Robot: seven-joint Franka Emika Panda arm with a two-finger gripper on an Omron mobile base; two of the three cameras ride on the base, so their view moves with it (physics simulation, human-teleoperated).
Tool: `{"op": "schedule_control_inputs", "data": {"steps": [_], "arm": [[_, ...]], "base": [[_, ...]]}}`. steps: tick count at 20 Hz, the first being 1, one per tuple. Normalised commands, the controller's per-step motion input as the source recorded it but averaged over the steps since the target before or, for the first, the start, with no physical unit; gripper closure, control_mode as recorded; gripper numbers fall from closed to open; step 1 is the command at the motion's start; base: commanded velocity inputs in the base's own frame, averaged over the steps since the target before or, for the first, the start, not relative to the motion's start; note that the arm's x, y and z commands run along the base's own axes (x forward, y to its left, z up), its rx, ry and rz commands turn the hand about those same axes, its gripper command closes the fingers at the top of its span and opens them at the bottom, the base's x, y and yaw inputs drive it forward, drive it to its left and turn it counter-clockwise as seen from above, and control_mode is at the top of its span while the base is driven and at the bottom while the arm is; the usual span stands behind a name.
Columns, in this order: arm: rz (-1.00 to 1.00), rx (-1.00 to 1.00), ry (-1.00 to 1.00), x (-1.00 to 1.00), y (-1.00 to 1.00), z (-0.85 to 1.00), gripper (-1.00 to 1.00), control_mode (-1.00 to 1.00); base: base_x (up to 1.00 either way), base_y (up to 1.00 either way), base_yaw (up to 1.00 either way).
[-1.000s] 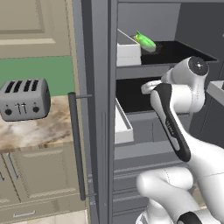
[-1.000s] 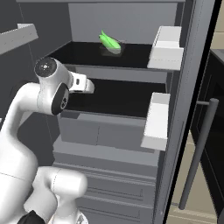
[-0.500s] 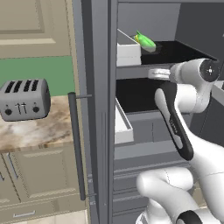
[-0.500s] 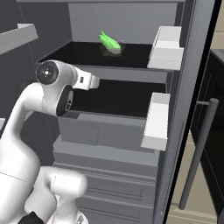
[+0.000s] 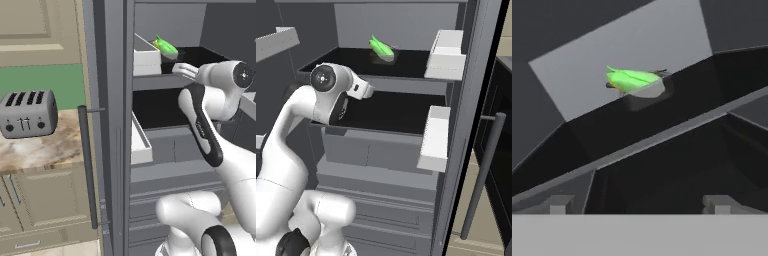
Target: Place the tupperware containing the fish and corn meal in the microwave. Close the microwave door and press the start button to reheat the meal.
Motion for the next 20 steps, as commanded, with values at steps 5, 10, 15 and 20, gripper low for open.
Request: {"op": "schedule_control_inputs", "data": {"steps": [5,10,15,20], "arm": [[-0.03,0.18,0.00,0.28,-0.26,0.36,-1.00,-1.00],[-0.06,0.09,0.02,0.35,-0.21,0.31,-1.00,-1.00],[-0.01,0.00,0.10,0.39,-0.02,0.06,-1.00,-1.00],[0.00,0.00,0.11,0.43,-0.09,0.00,-1.00,-1.00]], "base": [[0.00,0.00,0.00],[0.00,0.00,0.00],[0.00,0.00,0.00],[0.00,0.00,0.00]]}}
